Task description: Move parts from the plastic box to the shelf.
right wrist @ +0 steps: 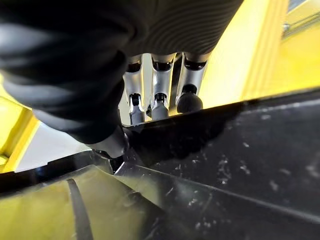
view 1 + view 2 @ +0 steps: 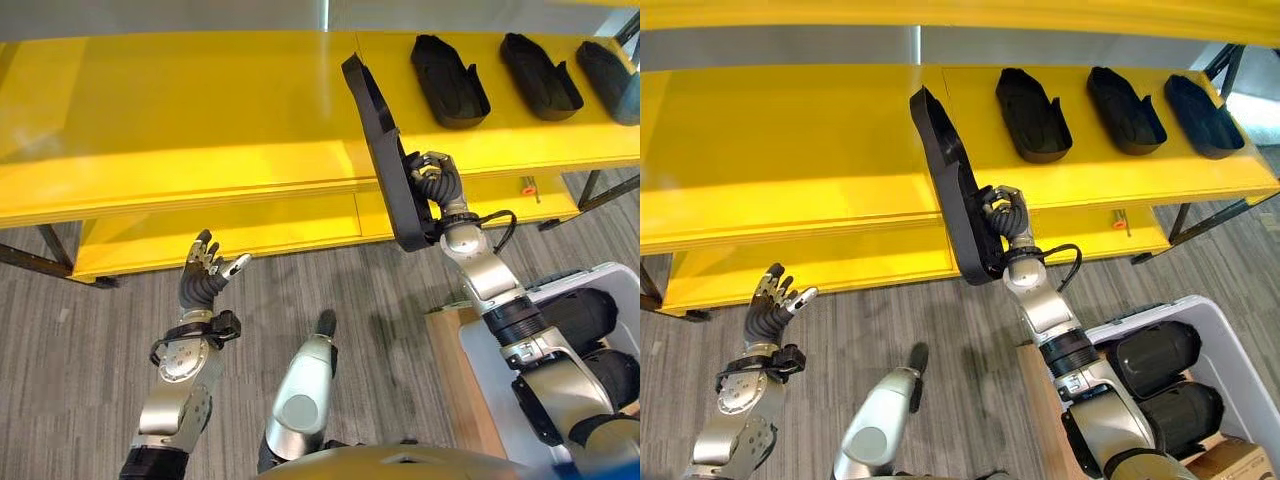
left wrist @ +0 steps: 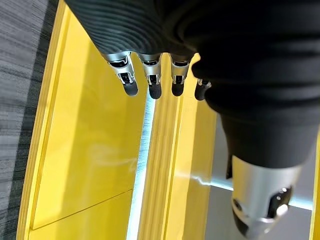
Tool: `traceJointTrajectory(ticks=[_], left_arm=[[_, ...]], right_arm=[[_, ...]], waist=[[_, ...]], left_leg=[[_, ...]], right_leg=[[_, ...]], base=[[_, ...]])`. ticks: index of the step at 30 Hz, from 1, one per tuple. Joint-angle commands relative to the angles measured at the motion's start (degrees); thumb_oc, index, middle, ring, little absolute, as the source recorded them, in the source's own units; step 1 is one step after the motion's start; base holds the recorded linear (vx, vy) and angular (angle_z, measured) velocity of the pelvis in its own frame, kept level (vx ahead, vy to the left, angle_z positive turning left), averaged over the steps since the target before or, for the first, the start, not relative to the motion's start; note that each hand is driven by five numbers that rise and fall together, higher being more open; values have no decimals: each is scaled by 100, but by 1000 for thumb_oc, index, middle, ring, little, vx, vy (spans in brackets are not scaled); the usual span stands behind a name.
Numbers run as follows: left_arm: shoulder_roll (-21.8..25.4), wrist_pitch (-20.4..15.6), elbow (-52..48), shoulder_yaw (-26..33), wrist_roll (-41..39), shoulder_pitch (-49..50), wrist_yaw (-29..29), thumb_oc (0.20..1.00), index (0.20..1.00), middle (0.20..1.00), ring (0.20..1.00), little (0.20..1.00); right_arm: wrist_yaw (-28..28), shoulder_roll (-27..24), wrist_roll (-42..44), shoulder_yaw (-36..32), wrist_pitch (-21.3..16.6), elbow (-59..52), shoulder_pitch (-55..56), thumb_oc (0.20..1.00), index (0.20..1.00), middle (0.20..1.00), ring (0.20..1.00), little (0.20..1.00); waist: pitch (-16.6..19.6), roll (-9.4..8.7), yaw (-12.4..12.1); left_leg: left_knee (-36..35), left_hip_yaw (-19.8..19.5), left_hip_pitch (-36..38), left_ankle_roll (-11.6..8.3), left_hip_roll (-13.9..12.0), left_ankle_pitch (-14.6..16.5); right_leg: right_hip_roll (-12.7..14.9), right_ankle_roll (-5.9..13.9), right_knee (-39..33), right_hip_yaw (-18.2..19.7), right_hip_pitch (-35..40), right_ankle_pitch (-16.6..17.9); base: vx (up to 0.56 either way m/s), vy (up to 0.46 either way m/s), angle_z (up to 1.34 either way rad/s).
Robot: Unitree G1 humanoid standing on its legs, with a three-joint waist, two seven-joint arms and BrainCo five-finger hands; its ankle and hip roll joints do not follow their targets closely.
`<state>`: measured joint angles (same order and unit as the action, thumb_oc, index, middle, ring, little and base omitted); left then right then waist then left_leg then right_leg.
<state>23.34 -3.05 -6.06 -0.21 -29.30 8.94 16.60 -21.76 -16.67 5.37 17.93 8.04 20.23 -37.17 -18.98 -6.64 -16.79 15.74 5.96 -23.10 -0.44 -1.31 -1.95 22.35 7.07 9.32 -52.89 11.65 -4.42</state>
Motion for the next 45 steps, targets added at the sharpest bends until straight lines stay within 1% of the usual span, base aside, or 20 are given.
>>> traceJointTrajectory(ticks=[1, 11, 16, 17, 18, 19, 20, 21, 22, 23, 24, 25, 28, 29, 31, 33, 34, 38, 39, 45], left_arm=[[33, -397, -561, -262, -131, -15, 81, 1000, 1000, 1000, 1000, 1000], [119, -537, -613, -337, -251, -219, 169, 1000, 1000, 1000, 1000, 1000], [182, -640, -613, -395, -311, -335, 200, 1000, 1000, 1000, 1000, 1000], [199, -644, -597, -411, -323, -372, 196, 1000, 1000, 1000, 1000, 1000], [253, -654, -553, -476, -346, -449, 175, 1000, 1000, 1000, 1000, 1000], [272, -656, -521, -512, -351, -485, 167, 1000, 1000, 1000, 1000, 1000], [267, -659, -514, -513, -352, -493, 166, 1000, 1000, 1000, 1000, 1000], [305, -653, -501, -550, -341, -522, 157, 1000, 1000, 1000, 1000, 1000], [389, -658, -429, -663, -332, -669, 141, 1000, 1000, 1000, 1000, 1000], [379, -665, -413, -665, -334, -691, 139, 1000, 1000, 1000, 1000, 1000], [416, -679, -410, -728, -331, -811, 106, 1000, 1000, 1000, 1000, 1000], [410, -681, -405, -728, -331, -820, 105, 1000, 1000, 1000, 1000, 1000], [320, -678, -384, -886, -372, -976, 85, 1000, 1000, 1000, 1000, 1000], [293, -658, -372, -923, -359, -1031, 55, 1000, 1000, 1000, 1000, 1000], [284, -647, -361, -920, -347, -1051, 31, 1000, 1000, 1000, 1000, 1000], [240, -646, -353, -910, -376, -1037, -37, 1000, 1000, 1000, 1000, 1000], [198, -665, -340, -936, -377, -1032, -42, 1000, 1000, 1000, 1000, 1000], [174, -643, -343, -949, -422, -969, -79, 1000, 1000, 1000, 1000, 1000], [218, -643, -352, -983, -445, -973, -99, 1000, 1000, 1000, 1000, 1000], [261, -616, -436, -1105, -521, -939, -120, 1000, 1000, 1000, 1000, 1000]], right_arm=[[-235, -271, -87, -7, -286, -88, -646, 200, 200, 200, 200, 200], [-374, -358, -26, 61, -277, 130, -1391, 200, 200, 200, 200, 200], [-463, -509, -4, 60, -252, 358, -1770, 200, 200, 200, 200, 200], [-485, -557, 15, 58, -256, 397, -1823, 200, 200, 200, 200, 200], [-491, -657, 49, 34, -261, 413, -1868, 200, 200, 200, 200, 200], [-493, -705, 96, 25, -275, 401, -1909, 200, 200, 200, 200, 200], [-493, -710, 100, 29, -276, 404, -1915, 200, 200, 200, 200, 200], [-508, -749, 141, 3, -286, 399, -1950, 200, 200, 200, 200, 200], [-515, -880, 201, 35, -326, 446, -2086, 200, 200, 200, 200, 200], [-515, -889, 207, 44, -331, 459, -2107, 200, 200, 200, 200, 200], [-549, -1013, 320, 67, -384, 580, -2338, 200, 200, 200, 200, 200], [-549, -1018, 325, 75, -390, 592, -2353, 200, 200, 200, 200, 200], [-592, -1113, 405, 65, -401, 641, -2513, 200, 200, 200, 200, 200], [-588, -1147, 383, 21, -390, 554, -2483, 200, 200, 200, 200, 200], [-594, -1180, 375, -13, -381, 527, -2474, 200, 200, 200, 200, 200], [-567, -1276, 438, -79, -414, 574, -2401, 200, 200, 200, 200, 200], [-584, -1298, 475, -80, -447, 577, -2422, 200, 200, 200, 200, 200], [-573, -1389, 586, -86, -523, 588, -2444, 200, 200, 200, 200, 200], [-579, -1475, 648, -34, -549, 665, -2522, 200, 200, 200, 200, 200], [-624, -1467, 681, 158, -564, 1026, -2895, 200, 200, 200, 200, 200]], waist=[[231, 138, -123], [92, 174, -230], [108, 270, -231], [110, 287, -223], [106, 335, -100], [115, 369, -47], [120, 370, -65], [126, 424, 31], [67, 542, 244], [71, 544, 213], [-46, 684, 360], [-50, 688, 360], [-234, 795, 624], [-281, 716, 718], [-298, 680, 775], [-289, 608, 831], [-289, 600, 871], [-252, 587, 892], [-233, 575, 923], [-230, 599, 920]], left_leg=[[-1109, -127, 1245, -208, -383, 196], [-234, 7, 826, -12, -207, 713], [166, 32, 578, 115, -83, 950], [196, 17, 557, 146, -60, 984], [151, -102, 576, 221, 42, 989], [103, -144, 589, 254, 78, 983], [96, -126, 582, 256, 71, 982], [0, -217, 631, 280, 118, 950], [-347, -409, 790, 318, 144, 793], [-369, -384, 788, 301, 119, 790], [-551, -473, 843, 305, 159, 555], [-558, -472, 844, 300, 157, 553], [-610, -692, 1075, 177, 221, 622], [-542, -770, 1094, 95, 277, 676], [-469, -825, 1112, 54, 294, 751], [-230, -910, 1044, -24, 357, 860], [-214, -918, 1038, -43, 373, 866], [-299, -1038, 1042, -200, 184, 780], [-406, -1121, 1017, -274, 71, 704], [-562, -1266, 1029, -363, -126, 588]], right_leg=[[656, 681, 491, 327, -438, 1168], [899, 723, 456, 651, -566, 1655], [930, 708, 506, 1112, -743, 1823], [901, 694, 560, 1263, -797, 1798], [773, 643, 707, 1885, -1028, 1812], [699, 627, 787, 2219, -1188, 1837], [702, 627, 806, 2252, -1225, 1837], [566, 567, 845, 2625, -1365, 1810], [-93, 299, 964, 3428, -2002, 1237], [-106, 273, 1025, 3468, -2066, 1194], [-362, 75, 963, 3701, -2611, 919], [-362, 70, 981, 3704, -2622, 905], [-457, 174, 384, 4222, -3110, 1016], [-423, 293, -136, 4315, -3171, 1219], [-418, 356, -375, 4291, -3176, 1313], [-417, 356, -512, 4216, -2944, 1288], [-440, 347, -473, 4215, -2939, 1370], [-585, 236, -284, 3998, -2874, 1115], [-638, 194, -265, 3911, -2835, 1018], [-711, 95, 29, 3740, -2886, 756]], base=[[19, 44, 2], [40, 99, -6], [69, 130, 3], [121, 133, 16], [115, 121, 21], [89, 89, 36], [56, 50, 54], [88, 77, 49], [89, 59, 27], [-2, 56, 24], [-54, -1, 29], [-30, -10, 19], [114, -130, 8], [132, -183, 50], [106, -183, 92], [81, -193, 67], [44, -190, 47], [29, -224, 50], [2, -220, 26], [7, -145, 12]])
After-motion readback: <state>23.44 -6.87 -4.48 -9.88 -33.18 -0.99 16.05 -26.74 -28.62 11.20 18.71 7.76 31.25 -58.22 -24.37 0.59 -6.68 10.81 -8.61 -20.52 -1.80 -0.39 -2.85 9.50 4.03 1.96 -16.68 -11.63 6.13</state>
